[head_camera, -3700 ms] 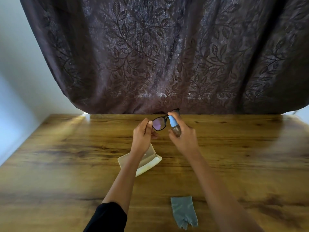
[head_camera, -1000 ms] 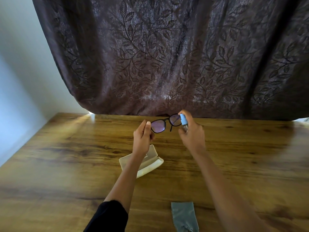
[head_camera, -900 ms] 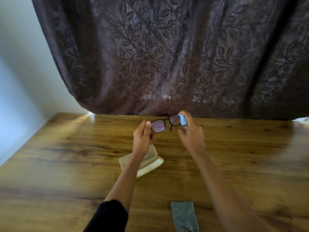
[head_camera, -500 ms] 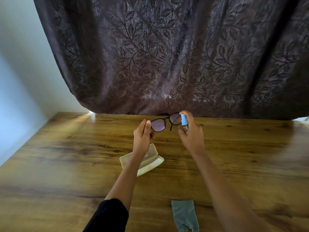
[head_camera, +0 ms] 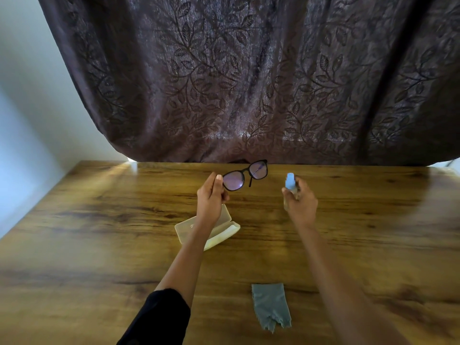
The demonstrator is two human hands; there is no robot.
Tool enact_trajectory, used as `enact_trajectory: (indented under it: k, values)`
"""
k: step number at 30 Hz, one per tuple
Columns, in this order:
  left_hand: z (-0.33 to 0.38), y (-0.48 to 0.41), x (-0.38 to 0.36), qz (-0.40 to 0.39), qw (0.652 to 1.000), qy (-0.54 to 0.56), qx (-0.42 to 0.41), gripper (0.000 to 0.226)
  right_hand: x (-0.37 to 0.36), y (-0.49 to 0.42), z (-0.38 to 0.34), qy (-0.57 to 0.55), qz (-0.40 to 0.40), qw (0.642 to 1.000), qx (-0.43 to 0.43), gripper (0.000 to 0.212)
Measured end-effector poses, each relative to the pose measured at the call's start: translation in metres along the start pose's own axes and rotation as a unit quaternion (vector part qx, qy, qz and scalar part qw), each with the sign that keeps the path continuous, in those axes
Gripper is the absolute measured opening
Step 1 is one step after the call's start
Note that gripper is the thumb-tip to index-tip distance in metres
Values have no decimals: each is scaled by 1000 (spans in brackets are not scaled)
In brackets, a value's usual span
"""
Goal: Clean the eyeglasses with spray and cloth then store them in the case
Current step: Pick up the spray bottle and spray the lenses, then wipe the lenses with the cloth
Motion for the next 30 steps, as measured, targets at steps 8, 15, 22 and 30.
enact_trajectory:
  k: [8,15,22,30]
  values:
    - [-7,5,-3,-2,1000,2,12,32,6,20,35,41,18,994,-101,43]
    - [-7,6,-4,-3,1000,4,14,32,7,22,35,70,12,992,-101,40]
    - [-9,8,-2,-17,1000,12,16,31,6,28,34,78,10,991,-109,41]
    - [-10,16,7,-42,999,22,19,32,5,42,34,47,5,983,-178,56]
Point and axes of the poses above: each hand's wrist, its own y-axis away from the middle knuckle, its own x-axis out of the back of the hand, z = x × y, the point moved 7 cm from there along -y, towards the middle knuckle, and after that the axes turned 8 degrees about x, right-handed, at the moved point
